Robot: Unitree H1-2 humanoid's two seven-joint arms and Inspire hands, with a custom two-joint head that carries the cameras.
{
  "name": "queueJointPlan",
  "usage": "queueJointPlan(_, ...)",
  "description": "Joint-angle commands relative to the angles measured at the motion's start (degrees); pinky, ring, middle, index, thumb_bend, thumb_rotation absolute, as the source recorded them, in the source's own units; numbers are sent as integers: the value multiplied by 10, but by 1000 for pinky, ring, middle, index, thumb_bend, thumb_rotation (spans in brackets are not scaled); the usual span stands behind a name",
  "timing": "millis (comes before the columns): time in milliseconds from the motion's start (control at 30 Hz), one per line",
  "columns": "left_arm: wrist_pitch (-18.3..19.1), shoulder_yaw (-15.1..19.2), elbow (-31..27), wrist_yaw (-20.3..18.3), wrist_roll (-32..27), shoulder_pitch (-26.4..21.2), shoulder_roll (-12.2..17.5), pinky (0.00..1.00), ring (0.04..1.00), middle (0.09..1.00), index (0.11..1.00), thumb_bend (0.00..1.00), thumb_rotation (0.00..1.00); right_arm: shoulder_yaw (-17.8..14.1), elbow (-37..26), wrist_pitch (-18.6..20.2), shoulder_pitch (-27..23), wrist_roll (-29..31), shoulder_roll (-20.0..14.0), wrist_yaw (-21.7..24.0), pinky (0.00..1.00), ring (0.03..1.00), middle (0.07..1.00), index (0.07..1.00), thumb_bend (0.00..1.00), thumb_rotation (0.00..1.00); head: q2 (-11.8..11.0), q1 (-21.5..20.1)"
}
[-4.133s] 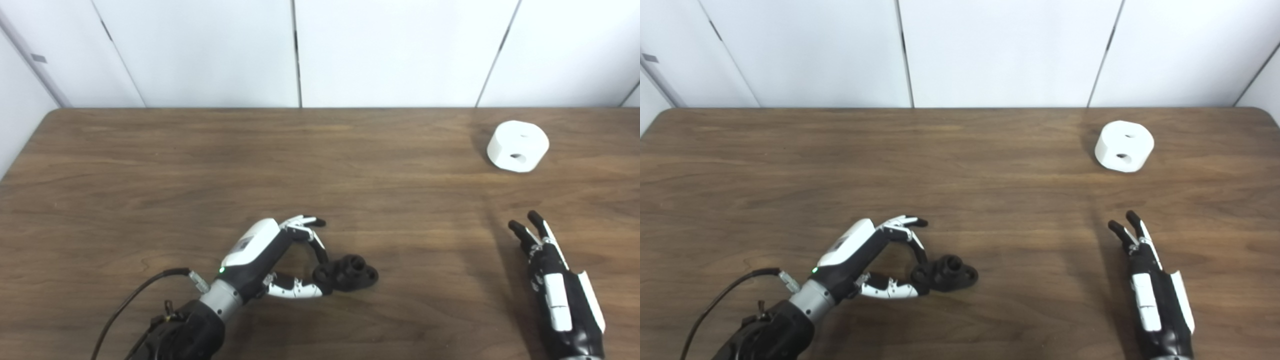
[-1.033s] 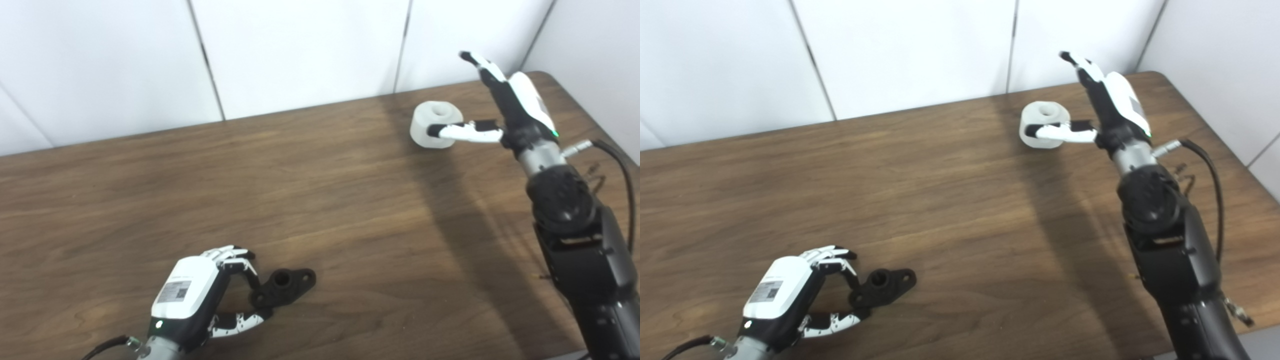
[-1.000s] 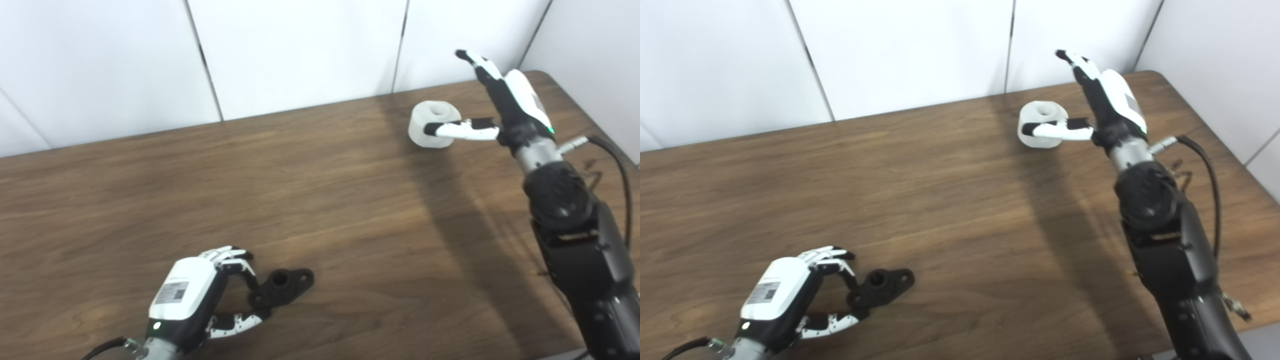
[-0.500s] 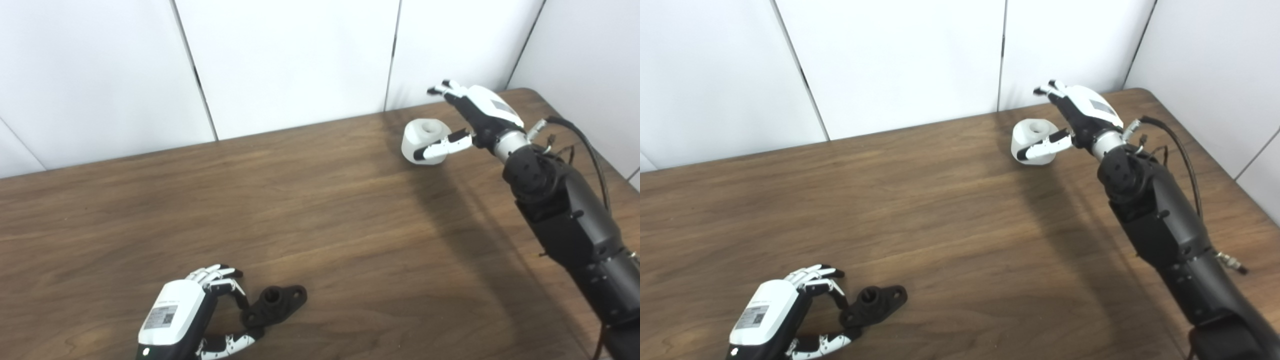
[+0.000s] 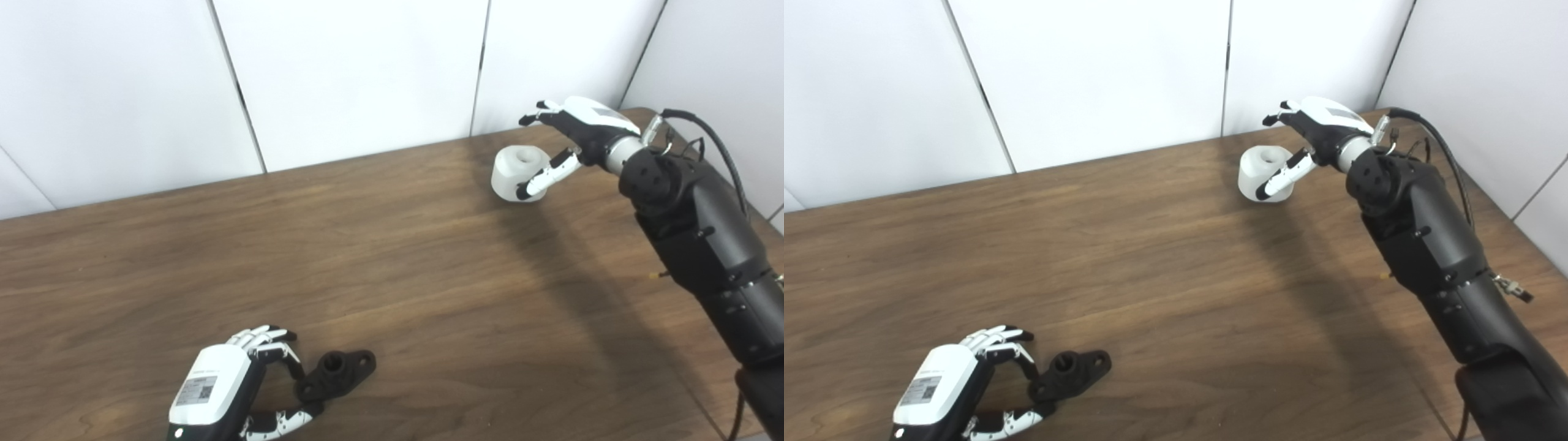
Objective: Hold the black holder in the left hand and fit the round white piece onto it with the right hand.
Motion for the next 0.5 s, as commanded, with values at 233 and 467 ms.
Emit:
queueJointPlan(233, 25, -1, 41, -15, 26, 23, 14, 841, 851, 793, 490, 516, 50, 1, 33, -1, -52, -2, -18, -13, 1000, 1000, 1000, 875, 1000, 298, -3, 2)
queueJointPlan(467, 27, -3, 42, -10, 23, 23, 17, 846, 854, 794, 490, 516, 50, 21, 75, -15, -67, -2, -25, -24, 1000, 1000, 1000, 873, 1000, 305, -3, 2)
